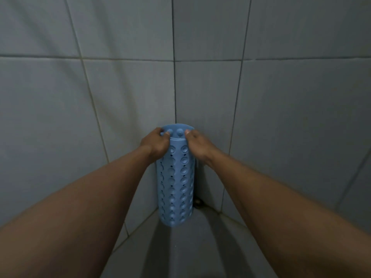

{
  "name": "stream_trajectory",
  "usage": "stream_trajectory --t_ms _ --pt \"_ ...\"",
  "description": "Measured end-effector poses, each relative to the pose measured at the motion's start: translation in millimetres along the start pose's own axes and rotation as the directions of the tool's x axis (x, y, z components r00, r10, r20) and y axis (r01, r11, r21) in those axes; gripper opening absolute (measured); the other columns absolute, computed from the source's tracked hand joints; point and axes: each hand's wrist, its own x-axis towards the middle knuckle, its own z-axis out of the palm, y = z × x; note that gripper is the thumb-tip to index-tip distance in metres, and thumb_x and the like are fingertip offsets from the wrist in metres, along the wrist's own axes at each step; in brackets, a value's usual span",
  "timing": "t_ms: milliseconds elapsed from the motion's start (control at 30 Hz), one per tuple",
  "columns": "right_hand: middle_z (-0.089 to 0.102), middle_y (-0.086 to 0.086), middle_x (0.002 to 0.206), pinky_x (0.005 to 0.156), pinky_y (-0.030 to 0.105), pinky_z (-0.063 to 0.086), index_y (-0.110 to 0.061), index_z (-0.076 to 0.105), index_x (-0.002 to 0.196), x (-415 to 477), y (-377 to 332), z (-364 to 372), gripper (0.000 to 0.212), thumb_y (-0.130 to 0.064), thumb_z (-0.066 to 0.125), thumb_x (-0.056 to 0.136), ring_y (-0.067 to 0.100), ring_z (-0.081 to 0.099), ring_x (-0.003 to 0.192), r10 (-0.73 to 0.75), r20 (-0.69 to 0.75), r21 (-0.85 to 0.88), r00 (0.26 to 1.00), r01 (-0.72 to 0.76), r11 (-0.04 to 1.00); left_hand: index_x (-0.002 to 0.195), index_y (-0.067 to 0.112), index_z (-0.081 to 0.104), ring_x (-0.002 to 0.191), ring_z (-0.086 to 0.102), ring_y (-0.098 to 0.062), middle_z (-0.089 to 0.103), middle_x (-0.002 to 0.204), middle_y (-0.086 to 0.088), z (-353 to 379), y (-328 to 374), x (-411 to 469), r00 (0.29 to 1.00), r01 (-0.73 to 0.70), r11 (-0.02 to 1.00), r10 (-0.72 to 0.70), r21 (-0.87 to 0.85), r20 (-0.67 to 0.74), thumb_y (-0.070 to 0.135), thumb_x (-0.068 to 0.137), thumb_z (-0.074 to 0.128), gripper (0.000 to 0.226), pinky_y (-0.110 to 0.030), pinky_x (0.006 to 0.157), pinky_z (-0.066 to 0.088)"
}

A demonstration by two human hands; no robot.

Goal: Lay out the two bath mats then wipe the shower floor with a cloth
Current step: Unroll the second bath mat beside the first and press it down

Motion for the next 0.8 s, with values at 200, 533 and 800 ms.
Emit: stream_trajectory --t_ms 200,533,800 --pt "0.051 -0.002 0.122 0.094 0.05 0.052 -0.028 0.017 0.152 4 11 8 0.065 -0.041 0.047 0.096 0.03 0.06 0.107 0.086 -0.039 0.257 0.996 -0.073 0.964 0.147 0.025 0.026 0.098 0.055 -0.031 0.053 0.137 -0.015 21 6 -5 0.99 0.085 0.945 -0.117 -0.315 -0.082 0.034 0.103 0.038 0.047 -0.043 0.083 0.05" --pt "0.067 -0.012 0.099 0.066 0.033 0.055 -0.036 0.055 0.134 -35 35 -9 0.04 -0.038 0.058 0.094 0.008 0.068 0.081 0.021 0.274 0.457 0.962 -0.149 0.877 0.121 0.033 0.06 0.093 0.064 -0.021 0.068 0.104 0.008 11 3 -42 0.955 0.126 0.897 0.005 -0.423 0.295 0.048 0.095 0.059 0.03 -0.057 0.094 0.051" --pt "0.061 -0.012 0.119 0.073 0.017 0.056 -0.026 0.037 0.146 -58 39 -11 0.092 -0.004 0.086 0.071 0.007 0.064 0.108 -0.123 0.299 0.194 0.946 0.066 0.979 0.096 0.015 0.066 0.078 0.065 -0.029 0.069 0.093 -0.01 -1 9 -63 0.974 0.153 0.9 -0.068 -0.409 0.215 0.013 0.091 0.046 0.02 -0.045 0.068 0.057"
